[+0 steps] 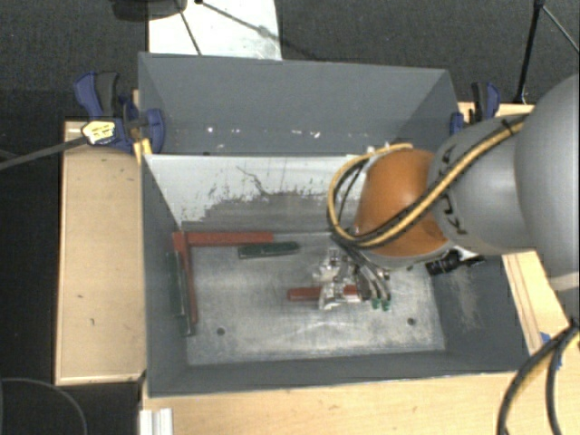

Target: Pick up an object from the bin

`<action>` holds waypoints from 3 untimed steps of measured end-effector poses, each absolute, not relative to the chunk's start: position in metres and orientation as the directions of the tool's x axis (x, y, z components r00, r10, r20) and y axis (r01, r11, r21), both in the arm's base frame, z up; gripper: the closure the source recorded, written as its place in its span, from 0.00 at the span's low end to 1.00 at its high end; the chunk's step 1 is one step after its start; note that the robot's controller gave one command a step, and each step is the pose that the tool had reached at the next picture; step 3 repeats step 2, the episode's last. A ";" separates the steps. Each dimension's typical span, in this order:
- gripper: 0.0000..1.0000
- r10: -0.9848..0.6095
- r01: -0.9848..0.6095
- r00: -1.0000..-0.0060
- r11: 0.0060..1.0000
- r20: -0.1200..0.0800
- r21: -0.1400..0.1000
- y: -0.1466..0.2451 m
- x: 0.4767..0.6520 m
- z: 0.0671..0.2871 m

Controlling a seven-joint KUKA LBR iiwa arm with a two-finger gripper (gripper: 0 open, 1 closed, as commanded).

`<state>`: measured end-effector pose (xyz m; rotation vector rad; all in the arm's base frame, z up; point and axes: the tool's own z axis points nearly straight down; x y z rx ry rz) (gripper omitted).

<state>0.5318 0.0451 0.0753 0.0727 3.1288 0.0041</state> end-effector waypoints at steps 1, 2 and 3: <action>1.00 0.048 0.048 -0.999 0.999 -0.012 0.003 0.045 0.532 0.075; 1.00 0.031 0.031 -1.000 1.000 -0.006 0.002 0.068 0.544 0.231; 1.00 0.031 0.031 -1.000 1.000 -0.006 0.002 0.068 0.544 0.231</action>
Offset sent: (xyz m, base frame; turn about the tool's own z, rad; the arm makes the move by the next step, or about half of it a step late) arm 0.0110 0.0221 0.1542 -0.0082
